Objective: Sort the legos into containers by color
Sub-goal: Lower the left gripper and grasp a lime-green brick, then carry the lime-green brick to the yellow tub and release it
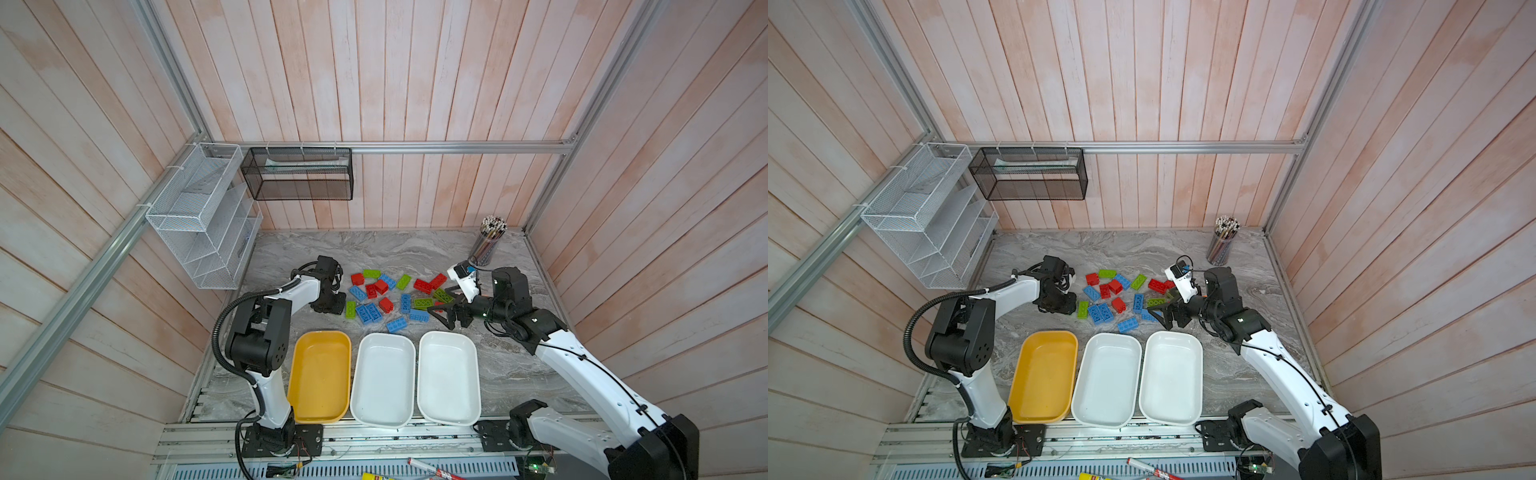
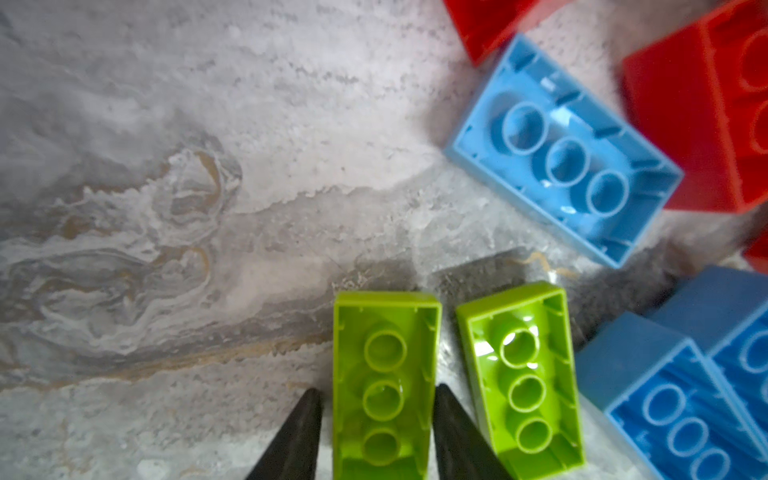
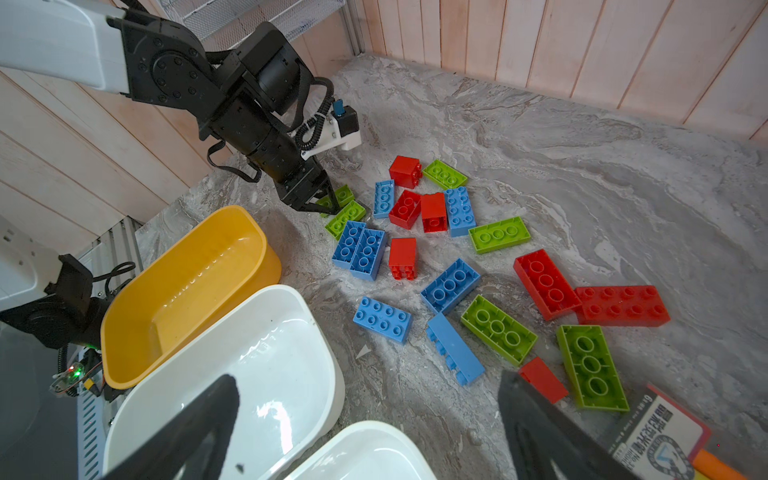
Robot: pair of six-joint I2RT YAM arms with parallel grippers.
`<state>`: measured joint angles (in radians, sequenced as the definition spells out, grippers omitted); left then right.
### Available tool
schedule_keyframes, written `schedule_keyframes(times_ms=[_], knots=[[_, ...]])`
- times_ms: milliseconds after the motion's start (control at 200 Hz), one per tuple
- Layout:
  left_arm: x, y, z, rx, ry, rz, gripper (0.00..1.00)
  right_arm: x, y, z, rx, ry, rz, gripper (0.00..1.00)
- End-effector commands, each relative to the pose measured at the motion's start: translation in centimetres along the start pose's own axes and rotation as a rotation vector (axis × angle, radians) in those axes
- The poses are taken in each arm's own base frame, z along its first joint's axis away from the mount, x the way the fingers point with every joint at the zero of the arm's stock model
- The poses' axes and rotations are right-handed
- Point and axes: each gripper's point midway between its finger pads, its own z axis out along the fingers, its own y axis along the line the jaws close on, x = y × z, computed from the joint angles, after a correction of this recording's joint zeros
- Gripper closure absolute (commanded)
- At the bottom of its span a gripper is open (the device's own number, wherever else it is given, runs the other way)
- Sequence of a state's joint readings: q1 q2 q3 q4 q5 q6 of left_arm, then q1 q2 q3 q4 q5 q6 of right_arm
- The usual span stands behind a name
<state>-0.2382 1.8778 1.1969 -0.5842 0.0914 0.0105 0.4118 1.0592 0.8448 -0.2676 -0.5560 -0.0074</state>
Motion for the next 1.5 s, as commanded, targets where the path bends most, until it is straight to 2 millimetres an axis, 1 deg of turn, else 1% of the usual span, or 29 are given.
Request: schedule_keyframes(times_ms=[0, 45, 110, 160, 190, 230, 320, 430, 525, 595, 670, 790, 900, 990, 1070, 1185, 1240, 1350, 1495], knots=[[-0.5, 0.1, 0.5, -0.015, 0.001, -0.004, 0.54, 0.5, -0.1, 0.1, 0.013, 0.017, 0.008, 0.02], [-0.6, 0.0, 0.6, -0.009, 0.0, -0.006, 0.56, 0.5, -0.1, 0.1, 0.013, 0.016, 0.009, 0.02], [-0.6, 0.1, 0.7, -0.011, 0.001, -0.006, 0.62, 0.5, -0.2, 0.1, 0.014, 0.015, 0.012, 0.02], [-0.6, 0.2, 0.6, -0.017, 0.002, -0.01, 0.68, 0.3, -0.2, 0.0, 0.017, 0.009, 0.009, 0.02], [-0.7, 0.2, 0.4, -0.02, 0.001, -0.013, 0.7, 0.2, -0.2, -0.1, 0.02, 0.007, 0.007, 0.02], [-0.9, 0.3, 0.0, -0.026, -0.002, -0.016, 0.76, 0.1, -0.1, -0.2, 0.019, 0.003, 0.005, 0.02], [-1.2, 0.5, -1.3, -0.046, -0.014, -0.027, 0.76, -0.1, 0.0, -0.3, 0.018, -0.003, 0.001, 0.02], [-2.1, 0.8, -4.1, -0.074, -0.051, -0.049, 0.75, -0.3, 0.0, -0.3, 0.016, -0.014, -0.004, 0.02], [-3.0, 0.7, -7.7, -0.088, -0.099, -0.071, 0.73, -0.6, 0.1, -0.3, 0.01, -0.024, -0.01, 0.02], [-2.9, 0.5, -10.4, -0.085, -0.131, -0.132, 0.7, -0.7, 0.1, -0.2, 0.007, -0.025, -0.014, 0.02], [-1.6, 0.0, -12.6, -0.078, -0.133, -0.182, 0.7, -0.8, 0.1, -0.2, 0.004, -0.025, -0.023, 0.02], [2.0, -0.7, -15.4, -0.07, -0.14, -0.278, 0.7, -0.9, 0.2, -0.2, -0.001, -0.029, -0.033, 0.02], [6.0, -2.1, -16.5, -0.051, -0.12, -0.357, 0.69, -0.9, 0.2, -0.1, -0.009, -0.03, -0.042, 0.02], [9.3, -3.6, -16.7, -0.043, -0.092, -0.403, 0.69, -0.9, 0.2, 0.0, -0.016, -0.029, -0.046, 0.02], [11.8, -4.2, -16.4, -0.044, -0.069, -0.46, 0.69, -0.7, 0.1, 0.2, -0.021, -0.02, -0.048, 0.02], [15.7, -4.3, -14.8, -0.055, -0.013, -0.547, 0.69, -0.7, 0.1, 0.5, -0.034, -0.004, -0.055, 0.02], [17.0, -4.7, -13.7, -0.037, 0.015, -0.588, 0.73, -0.6, 0.1, 0.6, -0.037, 0.006, -0.059, 0.02], [18.1, -5.4, -11.2, -0.011, 0.032, -0.622, 0.74, -0.9, -0.1, 0.6, -0.034, 0.011, -0.069, 0.02], [17.6, -5.2, -9.3, -0.026, 0.019, -0.629, 0.71, -0.8, -0.1, 0.7, -0.041, 0.018, -0.066, 0.02]])
